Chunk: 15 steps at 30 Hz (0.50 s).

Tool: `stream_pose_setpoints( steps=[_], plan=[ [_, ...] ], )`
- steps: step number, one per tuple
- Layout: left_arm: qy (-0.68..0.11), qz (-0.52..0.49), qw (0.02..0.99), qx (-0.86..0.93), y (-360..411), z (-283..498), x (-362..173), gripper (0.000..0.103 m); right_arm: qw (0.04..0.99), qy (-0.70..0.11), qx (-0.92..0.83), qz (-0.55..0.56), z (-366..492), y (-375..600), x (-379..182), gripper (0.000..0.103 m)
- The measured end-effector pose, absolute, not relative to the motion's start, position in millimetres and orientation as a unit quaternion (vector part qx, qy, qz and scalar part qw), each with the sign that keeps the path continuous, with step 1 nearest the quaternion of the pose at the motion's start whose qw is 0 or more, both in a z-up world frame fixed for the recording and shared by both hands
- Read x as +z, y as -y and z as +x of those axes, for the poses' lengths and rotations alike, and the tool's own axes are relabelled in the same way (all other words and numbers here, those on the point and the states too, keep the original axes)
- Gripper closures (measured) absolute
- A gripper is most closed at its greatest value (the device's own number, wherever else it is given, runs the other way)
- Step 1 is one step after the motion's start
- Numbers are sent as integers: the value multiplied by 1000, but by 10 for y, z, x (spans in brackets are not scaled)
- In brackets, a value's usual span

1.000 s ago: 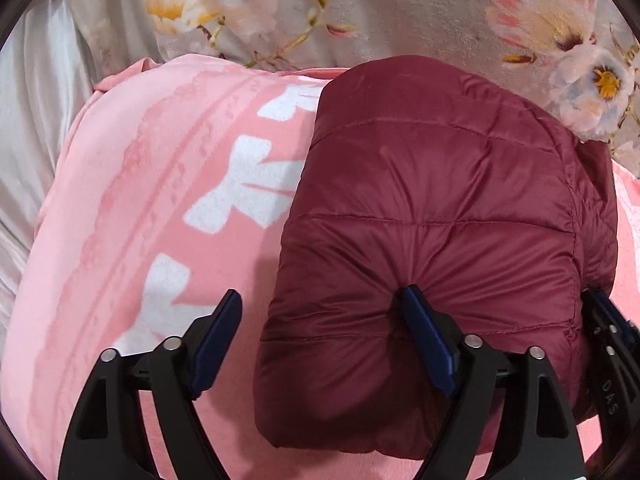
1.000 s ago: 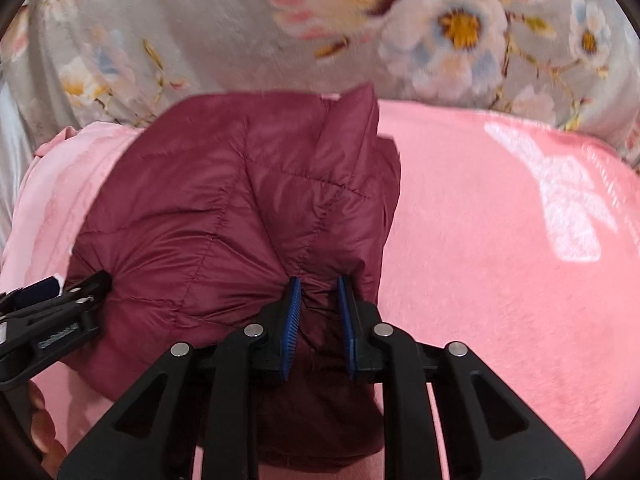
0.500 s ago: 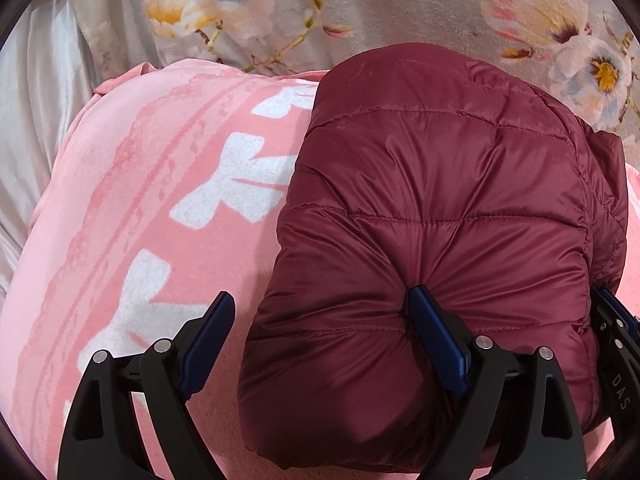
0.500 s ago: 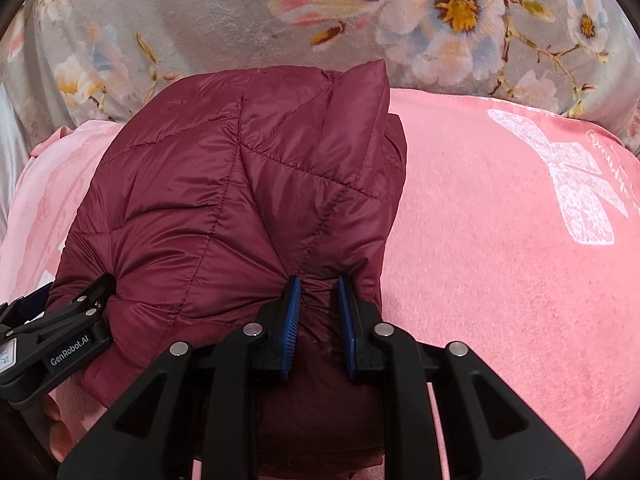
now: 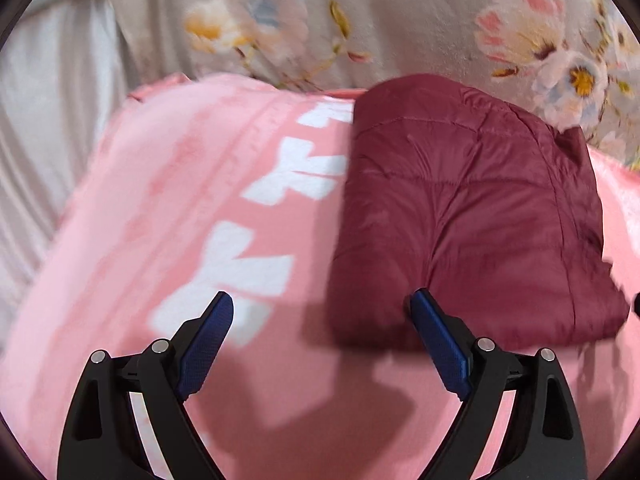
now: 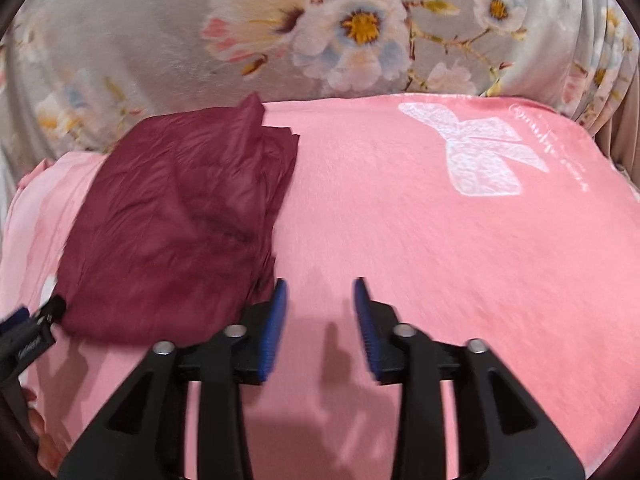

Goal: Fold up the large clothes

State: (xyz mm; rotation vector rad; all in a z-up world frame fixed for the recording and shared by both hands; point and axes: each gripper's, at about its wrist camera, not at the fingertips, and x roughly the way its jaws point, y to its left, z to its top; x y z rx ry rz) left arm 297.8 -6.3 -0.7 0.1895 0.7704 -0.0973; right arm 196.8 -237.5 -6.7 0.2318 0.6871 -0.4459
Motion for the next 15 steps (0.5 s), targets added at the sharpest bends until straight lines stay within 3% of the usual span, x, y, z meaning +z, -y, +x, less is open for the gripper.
stream_pose_setpoints(
  steps=[10,15],
  plan=[
    [-383,132,913,-50,65,1995,-42,15,922,-341,-171,72,1215,1659,-65,32],
    [-401,127,906,-55,43,1683,-222,15,919,-347,-178,65,974,1505,-237,27]
  ],
)
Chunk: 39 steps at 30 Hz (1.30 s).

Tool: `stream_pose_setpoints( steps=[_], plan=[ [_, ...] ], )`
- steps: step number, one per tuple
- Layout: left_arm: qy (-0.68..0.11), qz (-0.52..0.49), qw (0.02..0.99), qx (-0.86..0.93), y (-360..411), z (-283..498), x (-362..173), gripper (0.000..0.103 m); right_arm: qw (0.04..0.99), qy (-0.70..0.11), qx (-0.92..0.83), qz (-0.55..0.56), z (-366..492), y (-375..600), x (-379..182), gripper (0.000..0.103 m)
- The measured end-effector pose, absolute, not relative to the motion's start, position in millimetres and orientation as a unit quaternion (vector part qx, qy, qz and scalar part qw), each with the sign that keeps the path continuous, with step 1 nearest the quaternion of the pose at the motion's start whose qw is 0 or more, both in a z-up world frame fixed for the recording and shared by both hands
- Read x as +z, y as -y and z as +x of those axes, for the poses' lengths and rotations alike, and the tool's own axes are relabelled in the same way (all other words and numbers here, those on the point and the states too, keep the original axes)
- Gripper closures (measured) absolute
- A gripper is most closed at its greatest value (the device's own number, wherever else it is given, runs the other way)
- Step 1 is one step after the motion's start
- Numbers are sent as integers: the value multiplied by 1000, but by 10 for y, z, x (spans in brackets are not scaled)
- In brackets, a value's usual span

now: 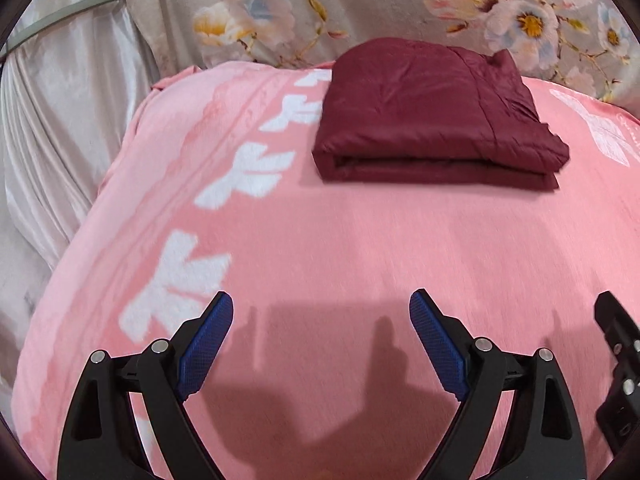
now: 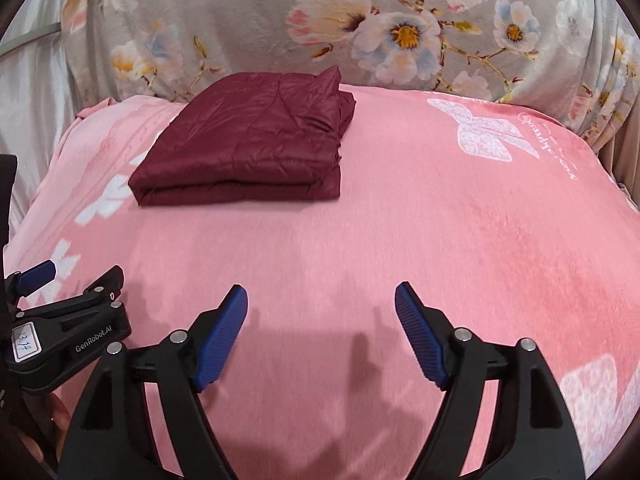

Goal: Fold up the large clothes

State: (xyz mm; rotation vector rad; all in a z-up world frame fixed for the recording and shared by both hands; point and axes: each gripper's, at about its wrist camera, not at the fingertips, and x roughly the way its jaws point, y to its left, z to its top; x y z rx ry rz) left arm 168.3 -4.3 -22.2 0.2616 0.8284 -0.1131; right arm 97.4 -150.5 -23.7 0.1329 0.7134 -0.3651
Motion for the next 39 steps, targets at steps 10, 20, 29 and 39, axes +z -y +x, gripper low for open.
stream_pose_setpoints(
  steps=[10,20,29,39],
  plan=[
    [-387,131,911,-54,55,1432,-373,15,924,-334,-183,39,813,1337,-314,16],
    [-375,144,915,-44,87,1401,-377,15,919,-346,-183,44,846,1357,-368,16],
    [-373,145,915,-41,92,1392,-382,17,919,-347,-184,42,842,1365,-373,16],
    [-372,147,916,-39,86,1386,-371,17,919,-346,-185,39,833,1365,-378,16]
  ],
)
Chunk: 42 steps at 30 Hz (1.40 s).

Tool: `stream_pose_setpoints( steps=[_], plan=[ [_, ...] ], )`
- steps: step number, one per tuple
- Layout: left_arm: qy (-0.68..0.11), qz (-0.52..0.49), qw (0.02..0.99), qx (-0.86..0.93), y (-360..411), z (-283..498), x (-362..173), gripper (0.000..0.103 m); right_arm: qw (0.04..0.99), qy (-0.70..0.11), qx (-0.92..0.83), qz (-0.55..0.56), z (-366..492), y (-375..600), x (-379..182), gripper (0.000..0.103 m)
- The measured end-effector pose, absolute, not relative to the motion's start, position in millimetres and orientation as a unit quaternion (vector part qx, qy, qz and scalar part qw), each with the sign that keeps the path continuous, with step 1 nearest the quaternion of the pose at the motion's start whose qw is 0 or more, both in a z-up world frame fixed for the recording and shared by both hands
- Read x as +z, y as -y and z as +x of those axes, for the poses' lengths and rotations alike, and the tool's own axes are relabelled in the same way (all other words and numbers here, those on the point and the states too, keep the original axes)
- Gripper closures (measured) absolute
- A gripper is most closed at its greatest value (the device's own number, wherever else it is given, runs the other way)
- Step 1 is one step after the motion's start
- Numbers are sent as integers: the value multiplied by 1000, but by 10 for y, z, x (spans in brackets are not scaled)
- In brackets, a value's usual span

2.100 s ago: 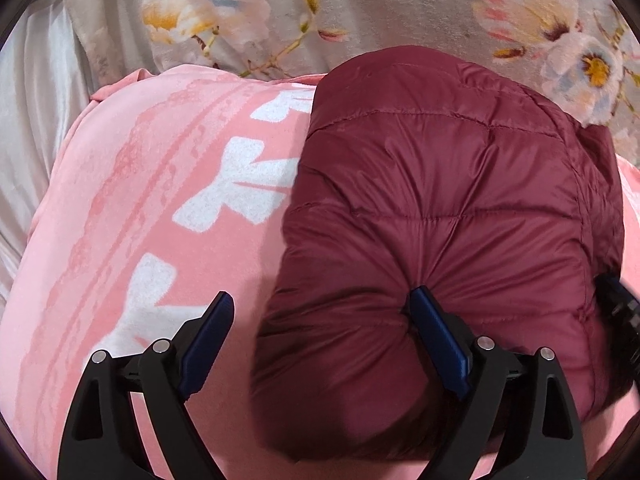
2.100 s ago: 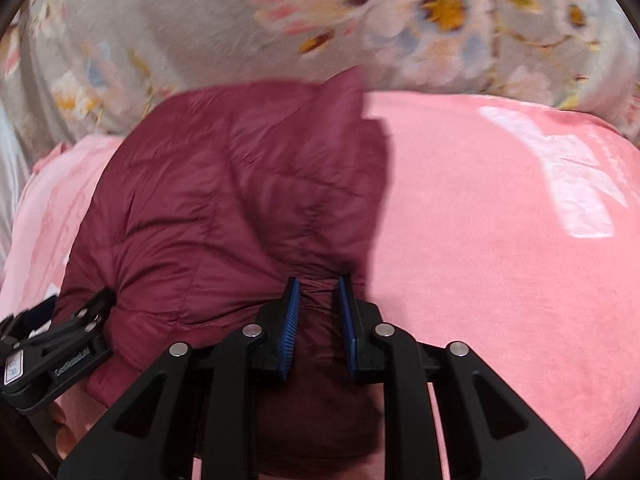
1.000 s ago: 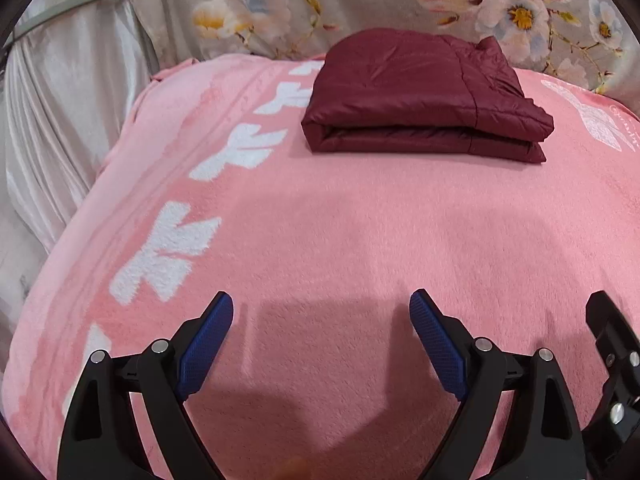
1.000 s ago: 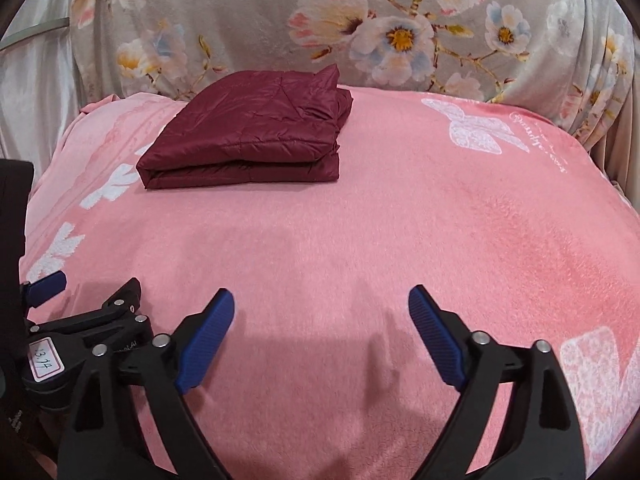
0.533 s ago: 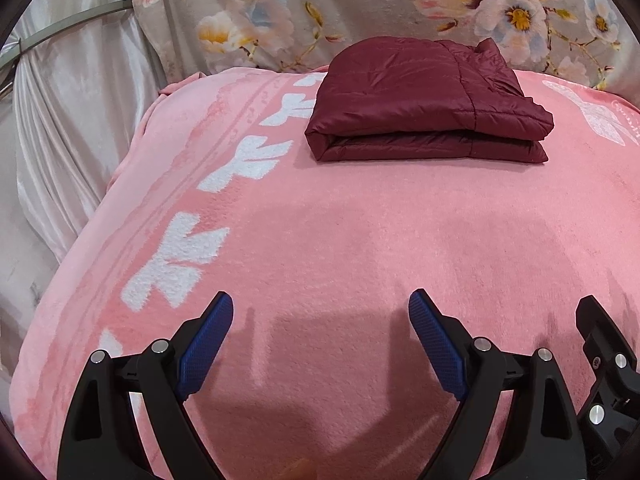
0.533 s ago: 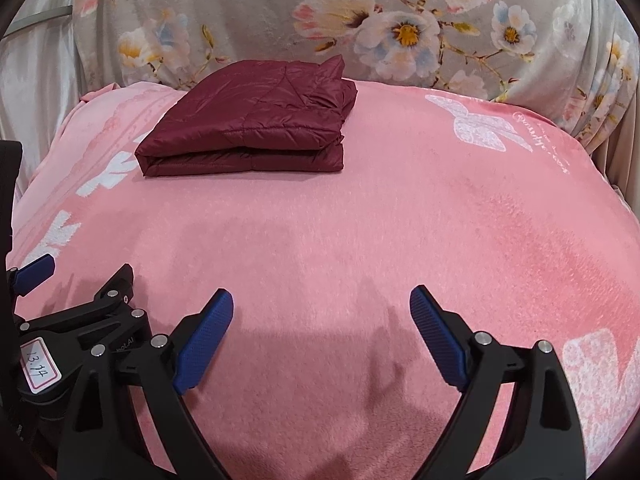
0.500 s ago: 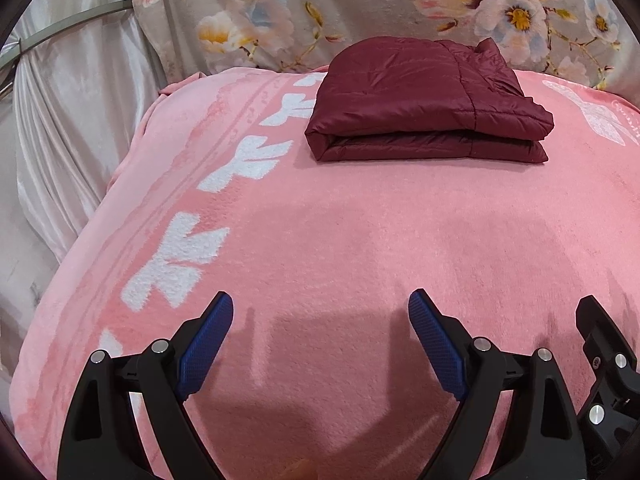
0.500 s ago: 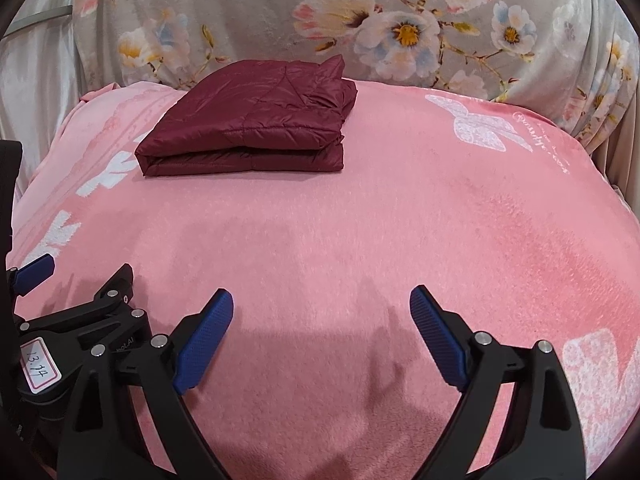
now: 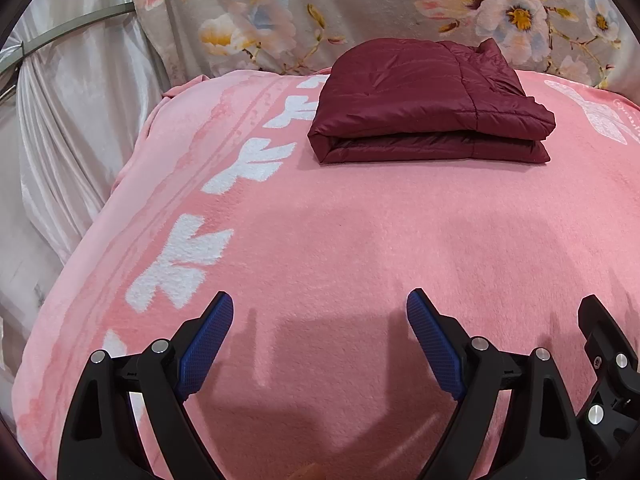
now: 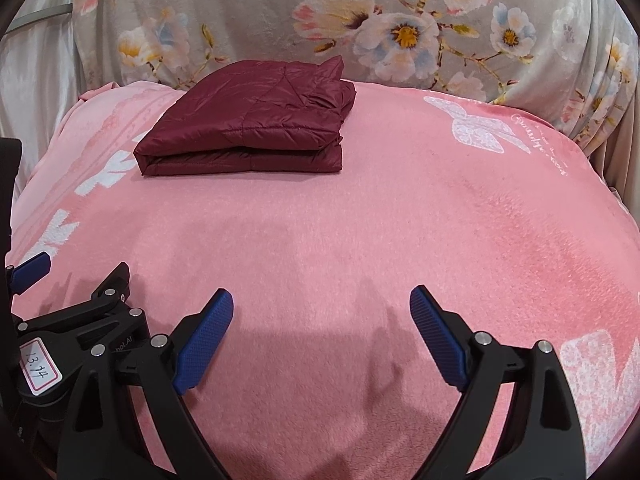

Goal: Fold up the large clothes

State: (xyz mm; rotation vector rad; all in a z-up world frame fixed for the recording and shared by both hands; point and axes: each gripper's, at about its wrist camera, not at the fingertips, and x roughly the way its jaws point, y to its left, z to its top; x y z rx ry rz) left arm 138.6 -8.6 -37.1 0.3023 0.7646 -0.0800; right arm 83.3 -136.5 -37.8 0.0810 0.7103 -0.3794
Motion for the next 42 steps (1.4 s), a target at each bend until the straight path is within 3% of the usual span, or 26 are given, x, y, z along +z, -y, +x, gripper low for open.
stream_pose_setpoints(
  steps=[42],
  plan=[
    [-370,145,917,-38,78,1369,-358,21,920,-344,-184,33,820,1364,-364,16]
  ],
)
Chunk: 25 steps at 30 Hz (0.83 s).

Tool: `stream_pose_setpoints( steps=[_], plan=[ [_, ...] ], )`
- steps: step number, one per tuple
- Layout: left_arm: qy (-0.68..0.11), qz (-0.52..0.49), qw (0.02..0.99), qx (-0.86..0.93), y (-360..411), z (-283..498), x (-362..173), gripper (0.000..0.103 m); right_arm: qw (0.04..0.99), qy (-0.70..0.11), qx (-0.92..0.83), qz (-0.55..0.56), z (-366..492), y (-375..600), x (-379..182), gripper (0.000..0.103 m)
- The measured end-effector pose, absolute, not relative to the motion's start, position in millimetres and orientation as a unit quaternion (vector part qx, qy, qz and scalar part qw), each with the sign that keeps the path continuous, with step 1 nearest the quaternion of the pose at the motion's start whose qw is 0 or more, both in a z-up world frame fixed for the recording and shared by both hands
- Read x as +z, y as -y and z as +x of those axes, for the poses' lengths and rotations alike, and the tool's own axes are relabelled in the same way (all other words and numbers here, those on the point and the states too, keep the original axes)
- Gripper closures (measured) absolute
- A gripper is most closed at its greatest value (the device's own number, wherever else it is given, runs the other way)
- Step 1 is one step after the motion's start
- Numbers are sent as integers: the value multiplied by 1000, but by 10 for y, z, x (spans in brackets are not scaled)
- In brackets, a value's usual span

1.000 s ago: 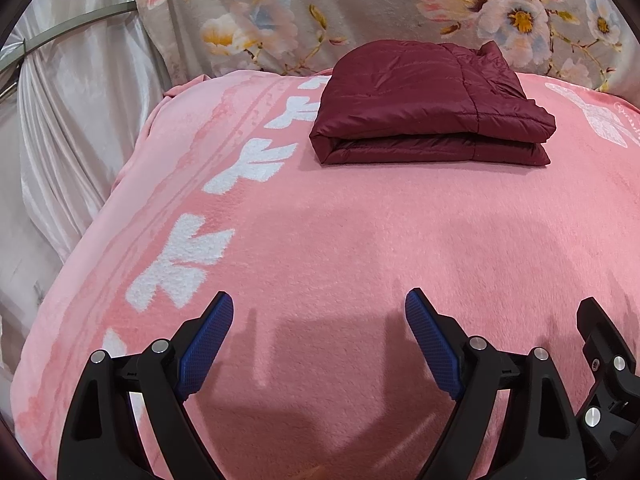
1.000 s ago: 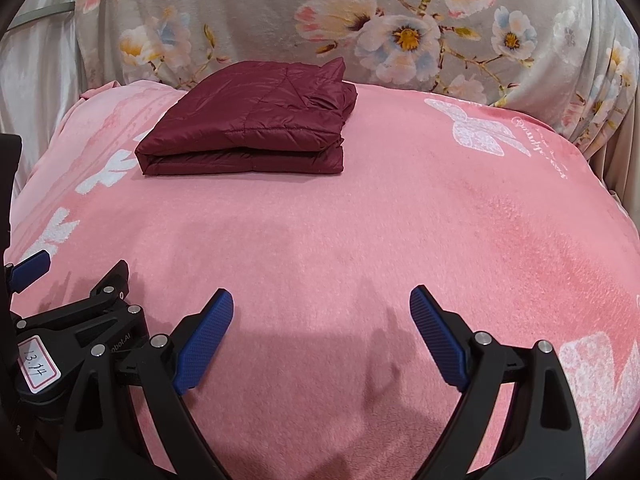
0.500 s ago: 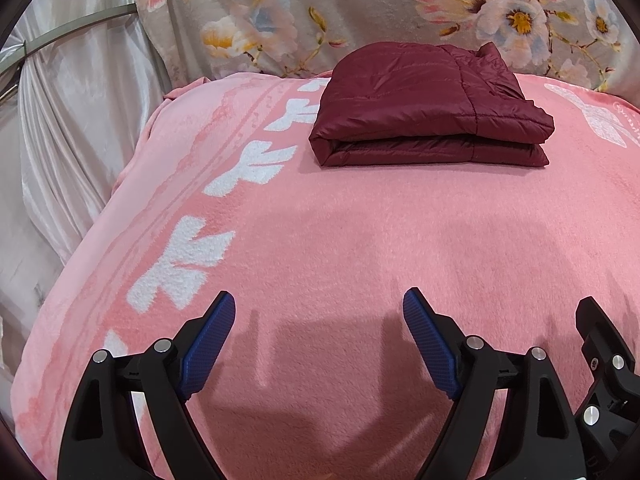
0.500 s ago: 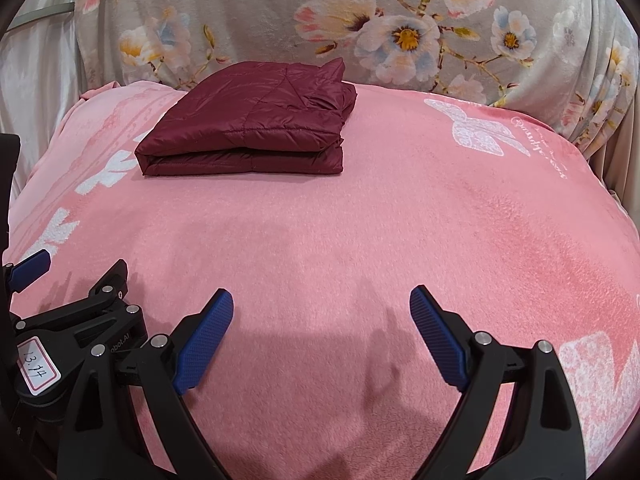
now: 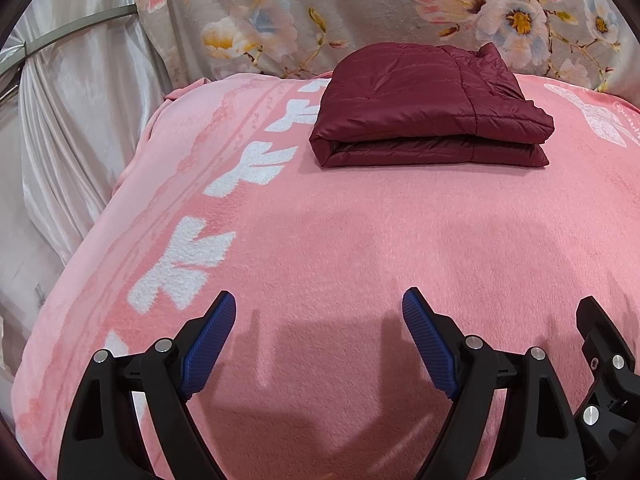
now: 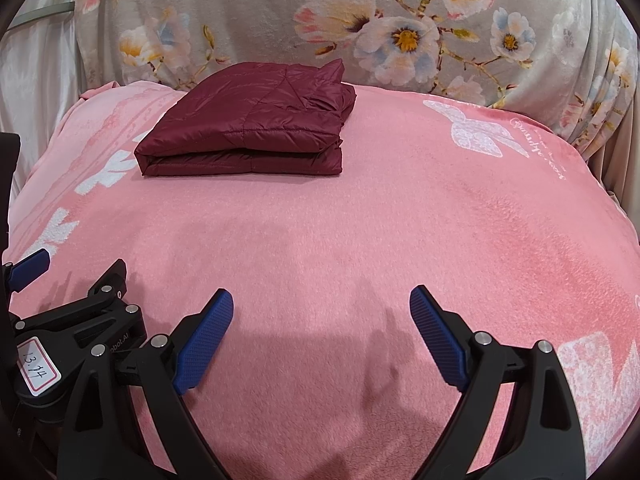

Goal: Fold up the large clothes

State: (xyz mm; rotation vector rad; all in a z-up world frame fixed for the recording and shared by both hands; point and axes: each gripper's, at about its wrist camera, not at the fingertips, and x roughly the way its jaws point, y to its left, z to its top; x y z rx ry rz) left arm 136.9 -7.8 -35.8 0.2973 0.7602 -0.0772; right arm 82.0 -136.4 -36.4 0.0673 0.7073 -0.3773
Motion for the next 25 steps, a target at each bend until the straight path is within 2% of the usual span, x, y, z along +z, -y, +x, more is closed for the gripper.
stream_pose_setpoints(
  steps=[6,25],
  plan=[
    [-368,143,918,-41,78,1383,-334,25,920,-344,-184,32,822,1360,-362,16],
    [-360,138,922,-39,85,1347,-318,26,921,-342,-185,26,842,1370,-341,16]
  ],
)
